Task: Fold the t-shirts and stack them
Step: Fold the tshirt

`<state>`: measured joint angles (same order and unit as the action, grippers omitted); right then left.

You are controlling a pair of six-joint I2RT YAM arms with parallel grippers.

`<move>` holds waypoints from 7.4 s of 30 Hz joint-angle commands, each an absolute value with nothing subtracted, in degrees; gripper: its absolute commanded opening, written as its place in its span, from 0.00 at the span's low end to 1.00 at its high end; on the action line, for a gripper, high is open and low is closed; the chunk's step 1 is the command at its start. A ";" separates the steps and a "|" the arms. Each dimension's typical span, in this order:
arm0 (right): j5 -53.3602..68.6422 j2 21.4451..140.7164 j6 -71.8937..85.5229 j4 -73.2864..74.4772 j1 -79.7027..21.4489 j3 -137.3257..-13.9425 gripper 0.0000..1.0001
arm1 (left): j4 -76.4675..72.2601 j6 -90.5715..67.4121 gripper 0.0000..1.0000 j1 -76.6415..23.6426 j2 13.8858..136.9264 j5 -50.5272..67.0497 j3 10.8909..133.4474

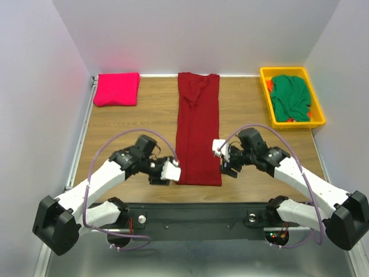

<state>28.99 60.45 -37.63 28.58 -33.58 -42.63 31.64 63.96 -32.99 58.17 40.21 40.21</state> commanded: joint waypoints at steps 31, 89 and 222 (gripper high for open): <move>18.19 65.66 -53.26 7.65 -49.75 -22.77 0.44 | 14.33 69.61 0.52 -44.30 72.15 33.40 31.02; 26.71 78.12 -60.99 26.19 -30.16 -54.56 0.01 | 21.62 68.38 0.00 -30.50 80.40 38.41 55.27; 43.76 119.36 -68.39 55.11 -9.93 -97.47 0.53 | 52.48 61.36 0.40 -20.48 128.85 45.44 117.51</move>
